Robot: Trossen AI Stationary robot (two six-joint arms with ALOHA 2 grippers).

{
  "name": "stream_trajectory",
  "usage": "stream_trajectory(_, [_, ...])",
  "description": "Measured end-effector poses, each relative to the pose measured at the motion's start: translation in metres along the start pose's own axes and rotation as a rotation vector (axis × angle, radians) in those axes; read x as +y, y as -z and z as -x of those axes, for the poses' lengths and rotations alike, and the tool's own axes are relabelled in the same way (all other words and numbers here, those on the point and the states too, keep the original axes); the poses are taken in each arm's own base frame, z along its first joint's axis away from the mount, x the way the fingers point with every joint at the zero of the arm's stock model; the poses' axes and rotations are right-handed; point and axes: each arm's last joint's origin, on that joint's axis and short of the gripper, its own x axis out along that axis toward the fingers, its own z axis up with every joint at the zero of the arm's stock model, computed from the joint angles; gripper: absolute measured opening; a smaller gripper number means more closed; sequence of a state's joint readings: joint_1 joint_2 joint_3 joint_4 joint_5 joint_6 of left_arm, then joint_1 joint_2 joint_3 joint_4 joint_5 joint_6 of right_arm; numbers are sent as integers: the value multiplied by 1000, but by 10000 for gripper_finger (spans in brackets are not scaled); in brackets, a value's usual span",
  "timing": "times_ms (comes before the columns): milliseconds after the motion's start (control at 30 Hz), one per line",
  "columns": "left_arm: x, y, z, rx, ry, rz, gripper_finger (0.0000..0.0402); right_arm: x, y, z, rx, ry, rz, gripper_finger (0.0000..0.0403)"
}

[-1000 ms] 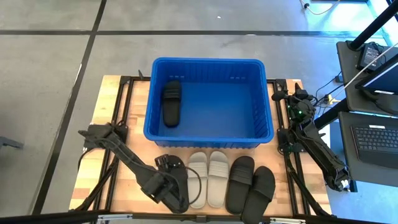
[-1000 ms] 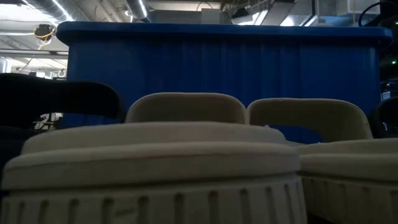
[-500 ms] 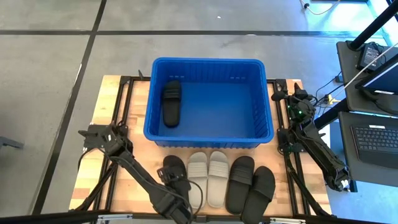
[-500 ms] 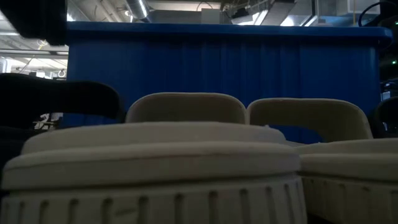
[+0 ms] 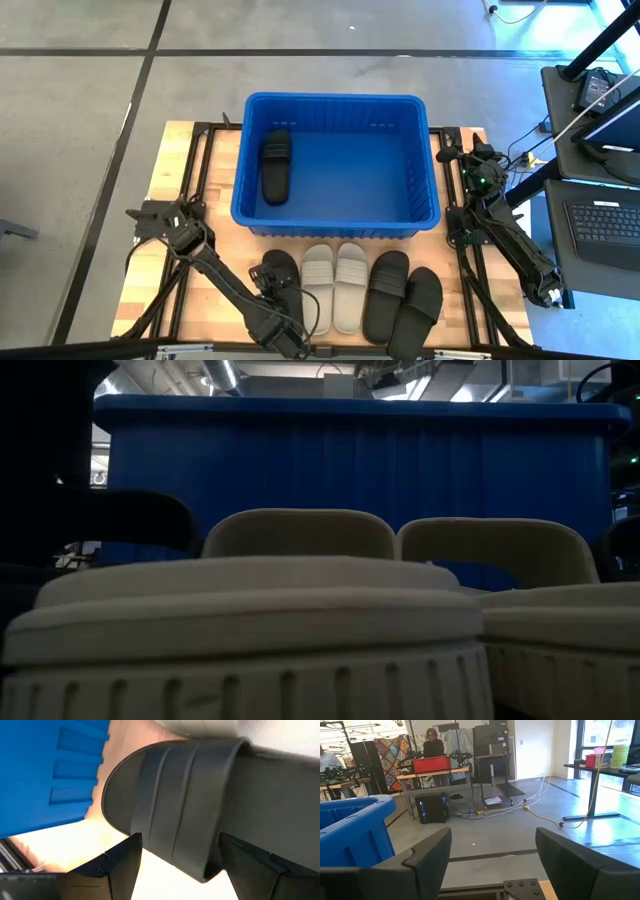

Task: Pick and place slides into bin
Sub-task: Put the black slipper into the blue container

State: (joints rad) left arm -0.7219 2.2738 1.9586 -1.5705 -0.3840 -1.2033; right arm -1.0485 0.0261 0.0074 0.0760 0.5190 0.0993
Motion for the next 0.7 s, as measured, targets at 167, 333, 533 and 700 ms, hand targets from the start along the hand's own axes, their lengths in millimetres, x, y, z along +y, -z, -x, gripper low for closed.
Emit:
stream_trajectory(167, [0,4,-10,13,-39,-17,257,0,0,0,0,0,0,289])
stream_trajectory(333, [1,9,-22,9,-92,-48,257,0,0,0,0,0,0,289])
stream_trajectory(533, [2,12,-28,25,-116,-160,257,0,0,0,0,0,0,289])
stream_trajectory(700, [1,11,-29,18,-102,-155,257,0,0,0,0,0,1,289])
